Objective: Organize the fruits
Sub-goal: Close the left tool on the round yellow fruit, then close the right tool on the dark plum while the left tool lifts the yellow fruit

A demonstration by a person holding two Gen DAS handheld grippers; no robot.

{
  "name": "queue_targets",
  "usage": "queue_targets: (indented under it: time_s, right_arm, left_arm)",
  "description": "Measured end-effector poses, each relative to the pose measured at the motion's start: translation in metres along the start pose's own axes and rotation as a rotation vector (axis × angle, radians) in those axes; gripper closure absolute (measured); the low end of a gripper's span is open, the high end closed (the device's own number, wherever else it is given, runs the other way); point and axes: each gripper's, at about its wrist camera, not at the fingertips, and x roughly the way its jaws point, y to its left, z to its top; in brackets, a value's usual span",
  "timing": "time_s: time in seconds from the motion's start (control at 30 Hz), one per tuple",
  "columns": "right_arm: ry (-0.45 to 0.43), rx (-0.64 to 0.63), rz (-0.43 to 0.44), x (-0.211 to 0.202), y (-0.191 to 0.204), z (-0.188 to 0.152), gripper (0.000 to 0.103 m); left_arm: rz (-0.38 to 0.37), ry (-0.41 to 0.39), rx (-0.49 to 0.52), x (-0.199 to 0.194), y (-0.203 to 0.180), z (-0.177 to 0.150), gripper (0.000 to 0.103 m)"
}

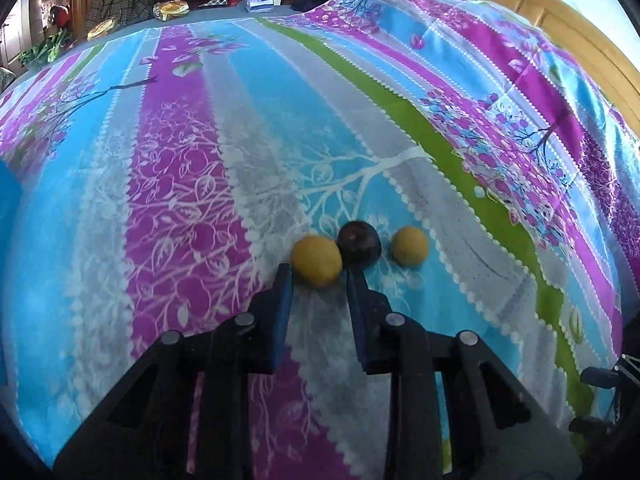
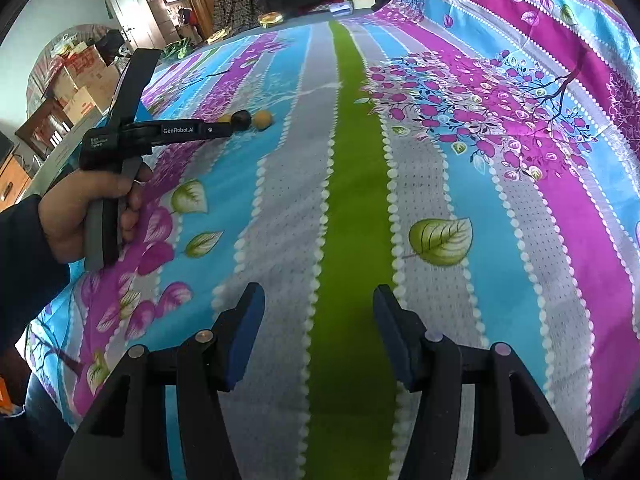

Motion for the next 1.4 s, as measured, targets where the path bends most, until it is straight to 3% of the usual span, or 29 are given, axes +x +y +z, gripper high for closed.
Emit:
queue_targets:
  time_s: [0.07, 0.17, 0.27, 0.4, 0.63, 0.77, 0.93, 1.13, 1.3, 1.4]
  right_arm:
    - [0.0, -0.002, 0.001, 0.004, -0.001, 0.003, 0.043]
    - [-0.004, -0.007, 0.006, 0.007, -0.002, 0.008, 0.043]
    - [-0.004, -0.012, 0.01, 0.011, -0.002, 0.011, 0.043]
    - [-0.021, -0.048, 0.029, 0.017, 0.0, 0.027, 0.043]
    - [-0.036, -0.238, 0.103, 0.056, 0.027, 0.098, 0.043]
    - [-0.011, -0.279, 0.174, 0.091, 0.042, 0.143, 0.043]
    - [0.041, -0.321, 0.182, 0.137, 0.058, 0.178, 0.043]
    - [0.064, -0.368, 0.15, 0.168, 0.074, 0.185, 0.052]
    - [0.048, -0.386, 0.119, 0.173, 0.078, 0.187, 0.073]
    - [0.027, -0.386, 0.097, 0.169, 0.079, 0.186, 0.074]
  left_arm:
    - [-0.008, -0.007, 0.012, 0.004, -0.001, 0.004, 0.068]
    - [-0.01, -0.006, 0.021, 0.01, -0.001, 0.008, 0.067]
    - [-0.017, -0.01, 0.01, 0.008, 0.001, 0.007, 0.078]
    - [-0.023, -0.036, -0.029, -0.012, 0.004, -0.005, 0.077]
    - [-0.022, -0.079, -0.141, -0.04, 0.019, -0.044, 0.077]
    - [-0.033, -0.087, -0.185, -0.04, 0.026, -0.047, 0.077]
    - [-0.047, -0.086, -0.198, -0.036, 0.028, -0.048, 0.077]
    - [-0.054, -0.086, -0.207, -0.035, 0.031, -0.05, 0.077]
    - [-0.039, -0.083, -0.197, -0.033, 0.031, -0.051, 0.077]
    - [-0.023, -0.082, -0.19, -0.033, 0.029, -0.05, 0.077]
